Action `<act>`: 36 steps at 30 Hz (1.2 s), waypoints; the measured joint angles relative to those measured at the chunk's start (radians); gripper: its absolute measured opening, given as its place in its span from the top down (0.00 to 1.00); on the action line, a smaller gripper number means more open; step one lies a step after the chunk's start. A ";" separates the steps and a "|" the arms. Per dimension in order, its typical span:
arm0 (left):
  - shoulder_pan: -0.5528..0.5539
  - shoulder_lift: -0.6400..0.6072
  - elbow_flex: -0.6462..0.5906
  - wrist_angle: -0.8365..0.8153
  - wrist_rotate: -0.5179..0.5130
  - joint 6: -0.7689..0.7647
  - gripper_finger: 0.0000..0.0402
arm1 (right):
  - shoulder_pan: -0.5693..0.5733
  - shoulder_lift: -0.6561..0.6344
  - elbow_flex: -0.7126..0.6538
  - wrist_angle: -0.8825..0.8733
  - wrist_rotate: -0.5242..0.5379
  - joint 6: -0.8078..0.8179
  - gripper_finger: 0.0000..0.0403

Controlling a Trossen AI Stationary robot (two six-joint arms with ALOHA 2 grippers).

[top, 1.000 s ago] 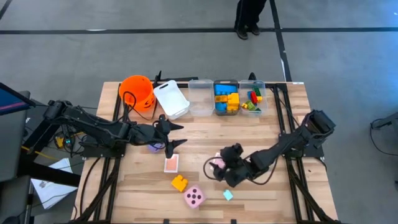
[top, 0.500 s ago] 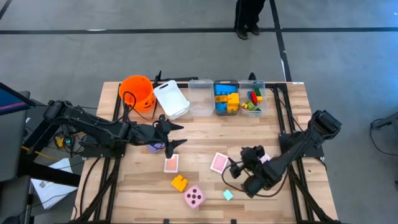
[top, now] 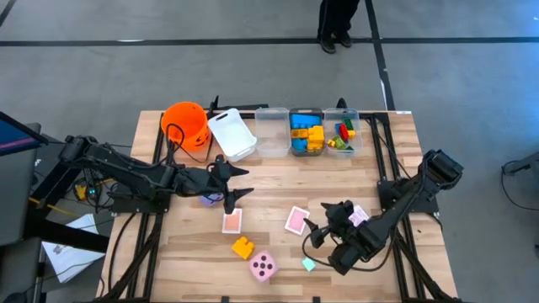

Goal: Pick & Place Toys
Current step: Put the red deck of cards into the left transparent bin

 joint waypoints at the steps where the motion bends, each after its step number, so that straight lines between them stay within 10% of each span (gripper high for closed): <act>1: 0.000 0.000 0.000 0.002 0.000 0.000 0.29 | 0.000 0.000 0.000 0.019 0.000 -0.016 0.05; 24: 0.000 0.000 0.000 0.008 0.001 0.000 0.29 | -0.093 0.001 0.000 0.355 0.016 -0.481 0.05; 36: 0.000 0.000 0.000 0.133 0.002 0.000 0.29 | -0.097 -0.031 0.000 0.215 -0.035 -0.372 0.05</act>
